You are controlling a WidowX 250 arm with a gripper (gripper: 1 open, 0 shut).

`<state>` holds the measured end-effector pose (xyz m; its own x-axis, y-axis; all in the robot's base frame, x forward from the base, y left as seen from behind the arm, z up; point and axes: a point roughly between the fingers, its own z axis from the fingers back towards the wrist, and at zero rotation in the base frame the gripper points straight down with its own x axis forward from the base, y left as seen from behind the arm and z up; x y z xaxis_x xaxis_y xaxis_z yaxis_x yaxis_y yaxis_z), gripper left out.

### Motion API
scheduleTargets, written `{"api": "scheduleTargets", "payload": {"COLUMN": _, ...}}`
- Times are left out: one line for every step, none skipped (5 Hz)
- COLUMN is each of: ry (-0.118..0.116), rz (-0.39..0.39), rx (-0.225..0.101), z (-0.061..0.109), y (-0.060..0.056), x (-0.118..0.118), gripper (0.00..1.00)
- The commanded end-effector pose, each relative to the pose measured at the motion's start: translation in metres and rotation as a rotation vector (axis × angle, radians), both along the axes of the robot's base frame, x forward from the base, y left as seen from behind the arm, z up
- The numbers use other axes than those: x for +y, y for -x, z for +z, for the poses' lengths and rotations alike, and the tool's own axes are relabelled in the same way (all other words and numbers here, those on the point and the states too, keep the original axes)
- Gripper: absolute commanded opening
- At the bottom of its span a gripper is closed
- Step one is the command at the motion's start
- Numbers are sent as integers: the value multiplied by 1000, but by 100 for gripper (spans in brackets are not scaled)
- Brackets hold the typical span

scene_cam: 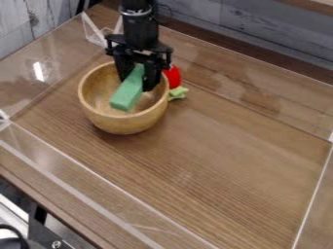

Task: Put the green block in the brown bowl

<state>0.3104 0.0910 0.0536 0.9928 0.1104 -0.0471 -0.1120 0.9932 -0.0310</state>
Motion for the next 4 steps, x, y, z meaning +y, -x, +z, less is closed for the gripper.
{"api": "scheduleTargets", "payload": {"ry": -20, "rz": 7, "rx": -25, "z": 5, "y": -1, "x": 8, "gripper": 0}}
{"api": "scheduleTargets", "payload": {"ry": -24, "rz": 6, "rx": -21, "z": 2, "y": -1, "x": 10, "gripper": 0}}
{"api": "scheduleTargets", "payload": {"ry": -26, "rz": 8, "rx": -17, "z": -1, "y": -1, "x": 10, "gripper": 0}}
{"api": "scheduleTargets", "payload": {"ry": -28, "rz": 10, "rx": -13, "z": -3, "y": -1, "x": 11, "gripper": 0}}
